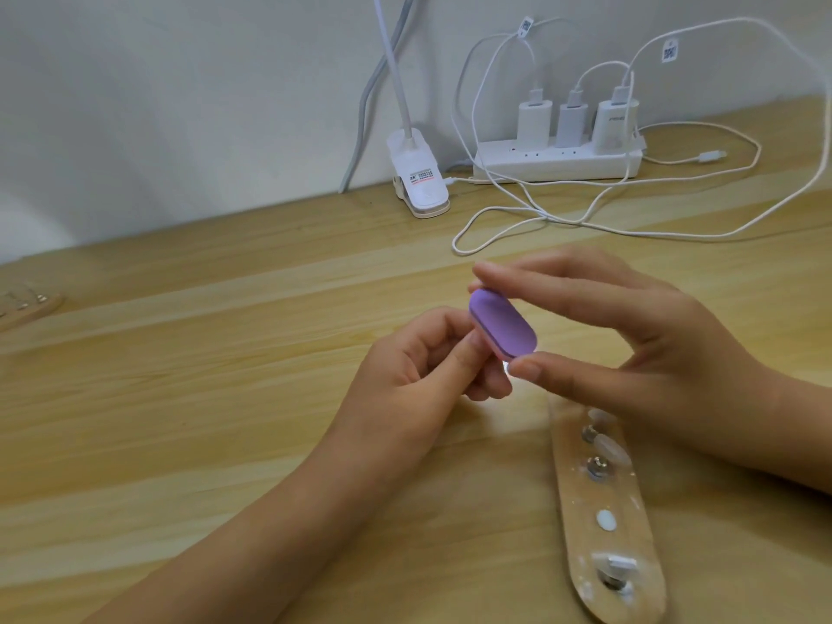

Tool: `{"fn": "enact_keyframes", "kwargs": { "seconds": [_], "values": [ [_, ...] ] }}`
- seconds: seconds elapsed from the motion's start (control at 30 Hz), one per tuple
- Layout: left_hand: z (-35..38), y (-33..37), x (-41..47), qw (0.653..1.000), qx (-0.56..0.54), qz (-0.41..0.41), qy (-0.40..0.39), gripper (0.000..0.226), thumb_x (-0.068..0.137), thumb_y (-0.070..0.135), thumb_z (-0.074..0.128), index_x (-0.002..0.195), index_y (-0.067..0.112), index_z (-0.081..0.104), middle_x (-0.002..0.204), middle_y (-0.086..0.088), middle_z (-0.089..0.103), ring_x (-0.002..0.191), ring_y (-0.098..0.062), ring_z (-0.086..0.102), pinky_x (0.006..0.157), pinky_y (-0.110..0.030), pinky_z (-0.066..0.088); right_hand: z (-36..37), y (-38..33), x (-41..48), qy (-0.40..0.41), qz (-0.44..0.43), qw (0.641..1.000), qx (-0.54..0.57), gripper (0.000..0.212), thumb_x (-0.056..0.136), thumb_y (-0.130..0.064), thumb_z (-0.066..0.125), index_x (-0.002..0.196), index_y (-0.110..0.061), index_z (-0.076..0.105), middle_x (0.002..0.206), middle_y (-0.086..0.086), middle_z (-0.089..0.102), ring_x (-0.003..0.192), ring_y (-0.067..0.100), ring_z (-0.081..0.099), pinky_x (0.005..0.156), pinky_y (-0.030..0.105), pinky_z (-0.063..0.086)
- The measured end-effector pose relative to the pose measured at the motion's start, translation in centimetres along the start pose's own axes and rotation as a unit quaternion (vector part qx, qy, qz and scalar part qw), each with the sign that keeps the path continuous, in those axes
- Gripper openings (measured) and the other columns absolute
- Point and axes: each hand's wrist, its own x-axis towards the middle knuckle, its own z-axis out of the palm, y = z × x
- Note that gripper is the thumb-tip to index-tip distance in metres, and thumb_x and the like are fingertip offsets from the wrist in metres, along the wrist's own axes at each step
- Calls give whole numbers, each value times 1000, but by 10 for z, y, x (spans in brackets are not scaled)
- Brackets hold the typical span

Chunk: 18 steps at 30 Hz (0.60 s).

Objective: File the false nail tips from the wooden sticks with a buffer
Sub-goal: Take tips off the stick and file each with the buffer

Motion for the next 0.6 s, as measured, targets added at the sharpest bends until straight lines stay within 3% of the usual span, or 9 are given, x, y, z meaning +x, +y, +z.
{"fn": "enact_keyframes", "kwargs": {
  "seconds": [0.23,0.37,0.47,0.6],
  "values": [
    [1,-2,-2,1000,27,11,-5,13,91,21,55,89,14,66,64,8,64,64,-1,60,65,-11,45,-3,6,1,11,13,1000,-3,36,88,-33,65,122,-22,62,120,-11,62,114,3,57,98,15,40],
    [2,-4,-4,998,64,24,8,7,88,31,64,83,30,69,66,6,67,74,-8,66,71,-16,49,-14,19,6,59,114,987,98,24,84,-25,66,108,-27,69,105,-17,71,100,2,63,92,19,45],
    [1,-4,-4,998,63,16,19,12,82,41,63,84,31,70,68,4,70,76,-10,68,70,-16,49,-15,16,5,58,104,973,198,18,85,-22,69,103,-24,67,104,-8,73,100,13,66,91,25,51],
    [0,-5,-4,998,66,5,15,11,86,33,67,89,24,73,67,5,70,68,-5,65,67,-14,48,-9,9,0,-1,56,983,173,21,84,-25,64,103,-17,69,101,4,73,101,31,66,90,51,49]
  ]
}}
